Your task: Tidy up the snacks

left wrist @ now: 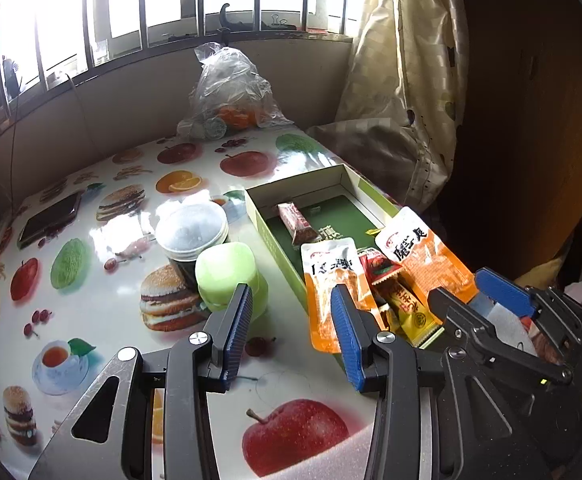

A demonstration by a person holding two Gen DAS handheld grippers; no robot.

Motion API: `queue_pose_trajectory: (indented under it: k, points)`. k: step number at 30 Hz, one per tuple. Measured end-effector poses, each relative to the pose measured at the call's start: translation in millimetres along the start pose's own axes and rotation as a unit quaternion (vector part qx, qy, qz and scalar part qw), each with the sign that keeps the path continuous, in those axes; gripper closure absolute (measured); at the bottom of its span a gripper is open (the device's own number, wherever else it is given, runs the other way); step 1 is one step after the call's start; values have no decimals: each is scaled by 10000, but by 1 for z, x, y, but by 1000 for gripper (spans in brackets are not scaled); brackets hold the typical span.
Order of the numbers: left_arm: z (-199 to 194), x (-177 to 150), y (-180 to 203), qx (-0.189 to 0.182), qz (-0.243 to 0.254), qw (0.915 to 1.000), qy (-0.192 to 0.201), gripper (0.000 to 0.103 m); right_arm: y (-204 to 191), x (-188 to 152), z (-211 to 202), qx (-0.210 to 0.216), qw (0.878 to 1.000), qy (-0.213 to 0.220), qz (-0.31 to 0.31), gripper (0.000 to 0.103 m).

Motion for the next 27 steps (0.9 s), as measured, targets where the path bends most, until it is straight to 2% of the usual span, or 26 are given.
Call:
queue_pose_trajectory:
  k: [4, 12, 16, 18, 27]
  points:
    - [-7, -20, -3, 32, 38, 10000, 22, 61, 0, -11, -11, -36, 10000, 21, 20, 52]
    - [-6, -62, -5, 42, 5, 9998, -205, 61, 0, -45, -22, -146, 9998, -91, 42, 52]
    - [10, -83, -7, 26, -29, 9990, -437, 61, -2, -65, -14, -200, 9995, -239, 57, 51]
    - [19, -92, -9, 131, -85, 9981, -602, 61, -3, -76, -8, -204, 9992, -354, 49, 51]
    - [35, -105, -8, 30, -154, 9964, -837, 61, -8, -95, 14, -429, 9973, -600, 8, 51]
Point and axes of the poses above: each gripper's, at about its wrist camera, not at the fingertips, and z roughly the way its jaws point, y to its right, x to its top, the point moved 6 cm from there along z, roughly the way its jaws point, and after that the axes turned 9 degrees about -y, right-handed, at the moved point
